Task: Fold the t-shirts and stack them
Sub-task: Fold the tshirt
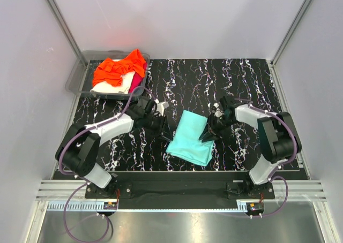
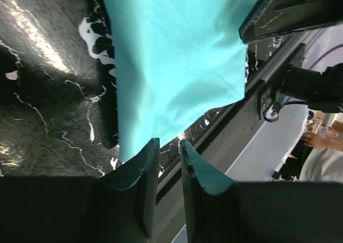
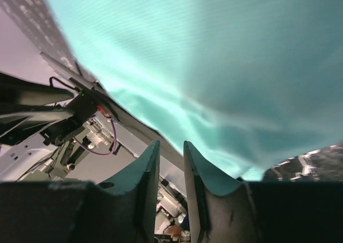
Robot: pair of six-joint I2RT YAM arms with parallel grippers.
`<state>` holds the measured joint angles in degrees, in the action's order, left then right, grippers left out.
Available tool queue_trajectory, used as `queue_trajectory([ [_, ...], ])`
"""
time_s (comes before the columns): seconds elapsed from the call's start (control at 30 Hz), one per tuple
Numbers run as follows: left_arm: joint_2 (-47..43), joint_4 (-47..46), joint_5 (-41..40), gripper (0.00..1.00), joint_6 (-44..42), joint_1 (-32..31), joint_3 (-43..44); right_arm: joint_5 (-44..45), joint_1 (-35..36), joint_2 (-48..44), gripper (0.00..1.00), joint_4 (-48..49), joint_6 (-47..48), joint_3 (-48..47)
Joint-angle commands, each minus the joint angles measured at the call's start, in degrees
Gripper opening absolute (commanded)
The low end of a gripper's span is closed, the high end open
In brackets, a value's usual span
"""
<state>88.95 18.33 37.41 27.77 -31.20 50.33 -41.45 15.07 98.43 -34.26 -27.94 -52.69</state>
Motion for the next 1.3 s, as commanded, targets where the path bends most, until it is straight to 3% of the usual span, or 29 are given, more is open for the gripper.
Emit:
queue_trajectory([
  [0.0,-1.9,-1.3,4.2,0.27,0.8,-0.5,0.7,-0.3,2.5,-4.5,0.32,0.2,-3.3,-1.8],
  [0.17,1.5,-1.3,5.7,0.27,0.4,-2.8,1.5,-1.3,4.8,-4.3,0.32,1.3,-4.8,0.2],
  [0.4,6.7,-1.9,2.5,0.25,-0.2,-6.2,0.6,2.3,4.8,-6.2,0.18,1.6,-8.0,11.0],
  [0.63,4.1,-0.8,-0.7,0.24,-1.5,-6.2,-1.9,10.8,4.8,-17.0,0.18,0.9,-15.5,16.3],
  [0.83,1.0,0.7,1.1,0.24,-1.1,-6.4,-0.3,13.9,2.0,-17.9,0.26,-3.1,-13.5,11.4],
  [1.0,-0.1,1.1,2.8,0.28,-1.6,-6.3,2.8,16.3,-2.8,-15.3,0.39,-6.6,-7.7,4.4],
  [1.13,3.4,1.1,4.9,0.27,-2.0,-7.2,5.8,19.3,-4.4,-11.2,0.4,-9.0,-4.5,-3.1],
  [1.27,5.1,1.0,4.5,0.28,-2.7,-11.9,9.2,21.0,-6.9,-6.0,0.37,-11.0,-1.4,-10.0],
])
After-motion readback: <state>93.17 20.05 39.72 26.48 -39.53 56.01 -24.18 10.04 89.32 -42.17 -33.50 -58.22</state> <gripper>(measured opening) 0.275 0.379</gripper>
